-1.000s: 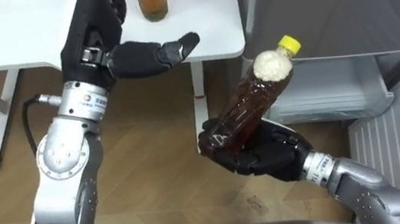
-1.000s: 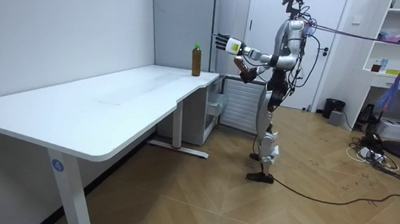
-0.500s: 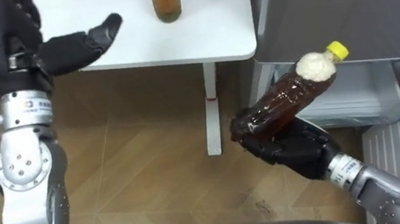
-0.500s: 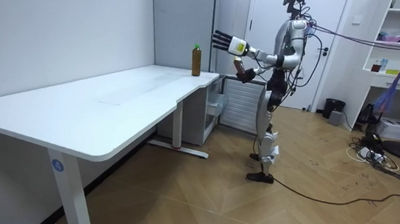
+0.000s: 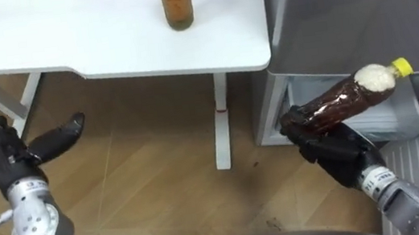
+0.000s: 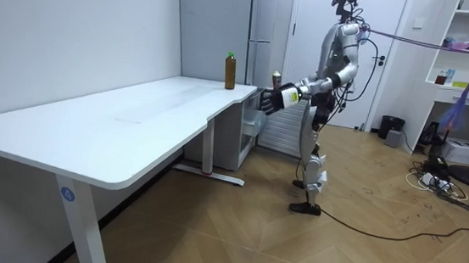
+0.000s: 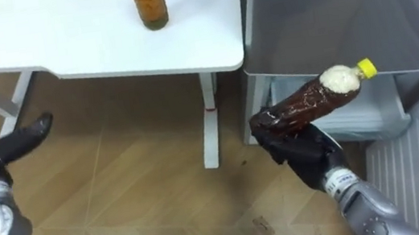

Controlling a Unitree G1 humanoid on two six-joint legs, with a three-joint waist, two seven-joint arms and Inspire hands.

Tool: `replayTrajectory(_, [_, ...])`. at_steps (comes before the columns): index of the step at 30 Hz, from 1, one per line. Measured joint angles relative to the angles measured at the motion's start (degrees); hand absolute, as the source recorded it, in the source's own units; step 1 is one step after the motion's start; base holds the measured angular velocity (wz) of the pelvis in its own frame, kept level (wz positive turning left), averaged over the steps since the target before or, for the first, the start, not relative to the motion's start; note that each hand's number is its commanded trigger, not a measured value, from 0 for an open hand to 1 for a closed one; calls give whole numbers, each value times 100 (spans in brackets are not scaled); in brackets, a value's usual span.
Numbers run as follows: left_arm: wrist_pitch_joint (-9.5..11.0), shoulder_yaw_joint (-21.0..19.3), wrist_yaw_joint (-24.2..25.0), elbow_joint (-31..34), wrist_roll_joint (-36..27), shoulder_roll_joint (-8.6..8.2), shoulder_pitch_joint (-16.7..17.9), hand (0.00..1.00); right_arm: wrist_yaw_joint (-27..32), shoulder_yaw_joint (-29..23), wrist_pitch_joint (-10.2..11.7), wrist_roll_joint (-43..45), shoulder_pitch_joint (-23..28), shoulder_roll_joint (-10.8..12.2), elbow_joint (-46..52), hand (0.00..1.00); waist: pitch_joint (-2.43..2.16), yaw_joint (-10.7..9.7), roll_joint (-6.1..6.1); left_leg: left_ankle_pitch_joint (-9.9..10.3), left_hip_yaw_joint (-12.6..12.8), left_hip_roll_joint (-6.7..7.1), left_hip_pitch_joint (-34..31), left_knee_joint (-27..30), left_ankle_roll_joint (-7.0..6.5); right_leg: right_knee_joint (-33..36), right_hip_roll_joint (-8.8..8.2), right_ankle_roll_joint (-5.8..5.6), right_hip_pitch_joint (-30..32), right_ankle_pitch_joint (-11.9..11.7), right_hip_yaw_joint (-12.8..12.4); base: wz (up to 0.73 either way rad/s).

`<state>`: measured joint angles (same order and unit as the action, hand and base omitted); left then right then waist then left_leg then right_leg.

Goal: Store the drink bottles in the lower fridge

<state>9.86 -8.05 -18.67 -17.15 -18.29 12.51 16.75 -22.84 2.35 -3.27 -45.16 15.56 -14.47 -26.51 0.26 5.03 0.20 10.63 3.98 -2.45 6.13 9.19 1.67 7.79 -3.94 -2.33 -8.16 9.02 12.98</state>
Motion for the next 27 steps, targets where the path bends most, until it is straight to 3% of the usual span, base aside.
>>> replayTrajectory(6, [-80, 161, -112, -909, -29, -48, 200, 0, 559, -202, -1, -1070, -114, -73, -213, 100, -15, 39, 102, -4, -21, 2, -234, 45, -3, 99, -13, 2, 248, -1, 9, 1])
replayTrajectory(10, [-175, 191, -83, -1614, -138, -45, 187, 0, 887, -214, -2, -2032, -658, -268, -794, 100, -60, 7, 176, -11, -13, 7, -405, 70, -5, 143, -20, 2, 438, -1, -18, 0])
replayTrajectory(15, [-366, 283, 106, -2067, -154, -26, 72, 0, 1052, -200, 20, -2313, -1409, -432, -1224, 100, 0, -27, 177, -38, -35, 9, -772, 186, -16, 268, -43, 13, 821, -7, 8, 2])
replayTrajectory(18, [-511, 542, 276, -2496, -167, -3, -263, 0, 1061, -179, 19, -2674, -1917, -461, -1841, 100, 30, -21, 131, -75, -114, 42, -1059, 257, -40, 358, -95, 13, 1067, -7, 107, 15])
replayTrajectory(23, [-715, 845, 594, -3184, -221, 15, -616, 0, 1064, -143, 2, -2715, -2657, -461, -2998, 100, 47, -7, 124, -89, -159, 61, -1472, 366, -54, 467, -123, 16, 1468, -9, 117, 3])
replayTrajectory(27, [-762, 906, 875, -3673, -227, 16, -759, 0, 1056, -141, -5, -2709, -3026, -465, -3634, 100, 65, 21, 160, -104, -146, 72, -1633, 367, -66, 510, -143, 16, 1662, -9, 111, -2])
